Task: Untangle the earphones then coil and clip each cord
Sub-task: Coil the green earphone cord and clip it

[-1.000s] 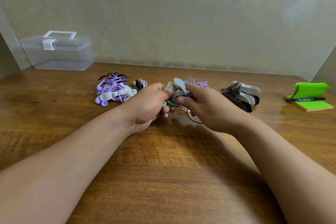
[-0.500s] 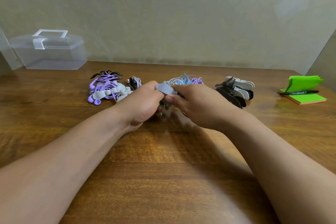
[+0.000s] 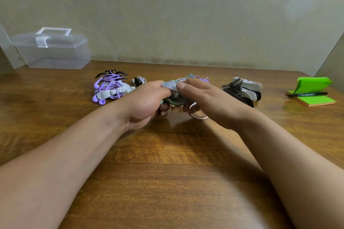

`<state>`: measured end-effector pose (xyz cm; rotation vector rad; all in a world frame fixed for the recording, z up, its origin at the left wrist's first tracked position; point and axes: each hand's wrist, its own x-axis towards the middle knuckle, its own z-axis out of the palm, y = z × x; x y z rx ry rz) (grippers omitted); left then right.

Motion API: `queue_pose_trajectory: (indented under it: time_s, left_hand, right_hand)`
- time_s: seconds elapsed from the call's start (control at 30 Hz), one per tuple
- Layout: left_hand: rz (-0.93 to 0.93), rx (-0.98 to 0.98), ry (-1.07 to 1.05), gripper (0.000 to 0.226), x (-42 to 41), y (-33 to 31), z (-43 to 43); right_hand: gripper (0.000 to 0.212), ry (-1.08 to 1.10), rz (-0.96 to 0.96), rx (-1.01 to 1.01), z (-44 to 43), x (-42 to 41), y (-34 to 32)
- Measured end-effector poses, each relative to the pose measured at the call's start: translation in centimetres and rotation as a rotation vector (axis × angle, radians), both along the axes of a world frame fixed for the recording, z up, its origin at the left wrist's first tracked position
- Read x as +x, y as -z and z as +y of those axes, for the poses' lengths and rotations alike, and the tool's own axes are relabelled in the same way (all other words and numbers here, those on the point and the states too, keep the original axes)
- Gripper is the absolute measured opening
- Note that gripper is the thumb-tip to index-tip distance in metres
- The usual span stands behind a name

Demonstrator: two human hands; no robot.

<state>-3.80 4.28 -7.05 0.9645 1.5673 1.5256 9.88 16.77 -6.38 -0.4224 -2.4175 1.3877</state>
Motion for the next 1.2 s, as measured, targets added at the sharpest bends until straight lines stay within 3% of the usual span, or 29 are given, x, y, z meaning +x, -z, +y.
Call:
queue_pose_trajectory:
  time_s: [0.27, 0.37, 0.5, 0.6, 0.67, 0.8, 0.9, 0.97, 1.07, 1.2]
  left_hand:
    - [-0.189, 0.024, 0.139, 0.034, -0.1, -0.5, -0.2]
    - [-0.194, 0.038, 0.049, 0.035, -0.2, 0.2, 0.2]
    - [-0.322, 0.062, -0.041, 0.038, -0.4, 0.7, 0.8]
    - [-0.395, 0.09, -0.119, 0.037, -0.7, 0.5, 1.1]
    - [-0.436, 0.109, -0.158, 0.027, -0.9, 0.4, 1.1]
    - [-0.456, 0.147, -0.184, 0.017, -1.2, 0.2, 0.9]
    - [-0.456, 0.189, -0.205, 0.019, -1.0, 0.0, 1.0]
    - [-0.435, 0.223, -0.187, 0.025, -0.8, 0.1, 1.2]
    - [-0.36, 0.259, -0.195, 0.025, -0.3, 0.6, 1.5]
    - [-0.293, 0.254, -0.221, 0.012, 0.0, 0.8, 1.6]
  right_hand:
    - [0.035, 0.004, 0.06, -0.209, 0.8, -0.7, 0.6]
    - [0.029, 0.047, 0.067, -0.17, 0.6, -0.5, 0.7]
    - [0.034, 0.231, 0.133, 0.115, 0.0, -0.6, 1.1]
    - [0.014, 0.325, 0.307, 0.457, -0.4, 0.0, 0.1]
    - [0.002, 0.297, 0.34, 0.526, -0.6, 0.2, -0.3]
    - [0.011, 0.474, 0.291, 0.364, -0.6, -0.2, 0.0]
    - [0.038, 0.423, 0.287, -0.082, -0.9, -1.1, 0.4]
    - [0.036, 0.302, 0.221, -0.335, -1.4, -1.8, 1.2]
    - [0.017, 0.216, 0.202, -0.33, -1.7, -2.3, 2.0]
    - [0.016, 0.207, 0.214, -0.402, -1.4, -1.7, 1.6]
